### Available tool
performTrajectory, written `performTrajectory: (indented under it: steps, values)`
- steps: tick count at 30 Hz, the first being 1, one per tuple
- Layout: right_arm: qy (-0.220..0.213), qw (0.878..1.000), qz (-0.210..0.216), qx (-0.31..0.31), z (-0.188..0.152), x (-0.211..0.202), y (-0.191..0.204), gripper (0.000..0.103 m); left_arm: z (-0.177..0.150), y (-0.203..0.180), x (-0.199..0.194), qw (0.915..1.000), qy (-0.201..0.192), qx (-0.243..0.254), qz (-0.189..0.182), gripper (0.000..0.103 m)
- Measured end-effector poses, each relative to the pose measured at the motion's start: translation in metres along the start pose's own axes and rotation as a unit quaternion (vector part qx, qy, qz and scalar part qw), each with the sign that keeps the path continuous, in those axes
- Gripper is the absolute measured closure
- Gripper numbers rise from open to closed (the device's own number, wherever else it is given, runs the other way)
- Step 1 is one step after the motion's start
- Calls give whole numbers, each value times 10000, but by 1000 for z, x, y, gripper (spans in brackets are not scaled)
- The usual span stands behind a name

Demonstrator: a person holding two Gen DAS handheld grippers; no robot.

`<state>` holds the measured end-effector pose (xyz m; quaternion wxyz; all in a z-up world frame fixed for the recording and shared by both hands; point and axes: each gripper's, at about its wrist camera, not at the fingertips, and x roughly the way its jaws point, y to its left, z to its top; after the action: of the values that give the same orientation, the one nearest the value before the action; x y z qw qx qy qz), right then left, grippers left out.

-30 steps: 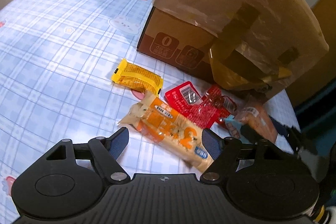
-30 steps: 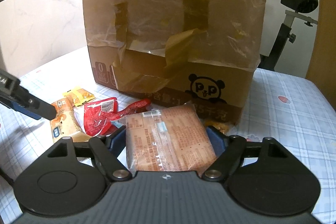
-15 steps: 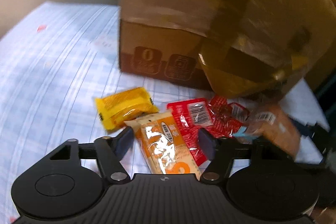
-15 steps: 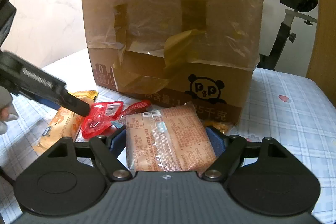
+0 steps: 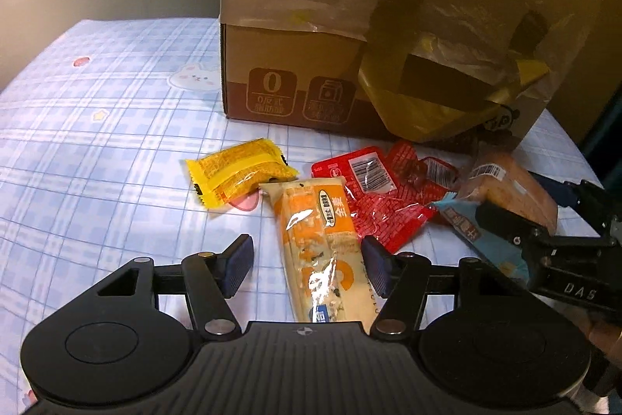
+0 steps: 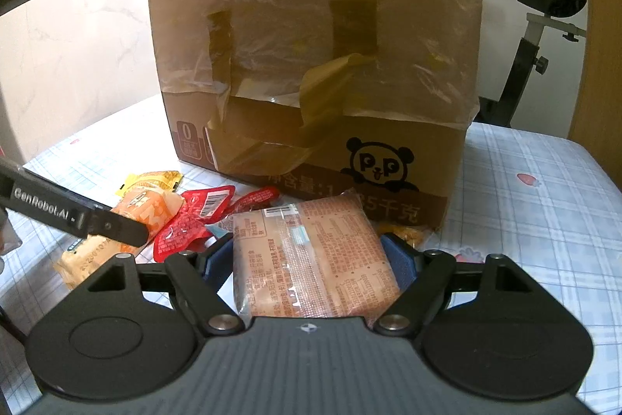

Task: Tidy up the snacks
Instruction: 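Grasp the orange-and-white snack bar with the left tool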

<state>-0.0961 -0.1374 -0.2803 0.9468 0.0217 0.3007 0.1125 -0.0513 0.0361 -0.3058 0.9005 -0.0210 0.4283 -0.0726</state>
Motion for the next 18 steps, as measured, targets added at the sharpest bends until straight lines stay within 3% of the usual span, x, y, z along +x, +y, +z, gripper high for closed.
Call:
performTrajectory:
  steps: [4,18]
  values:
    - [-4,10000,7,11,0,0,1,22,-3,-1,-3,9999,-106,23,-35,57]
    - [-73,9990,168,409,-2,-5,-11,23,-10,2,-11,9996,-218,-112,-119,61]
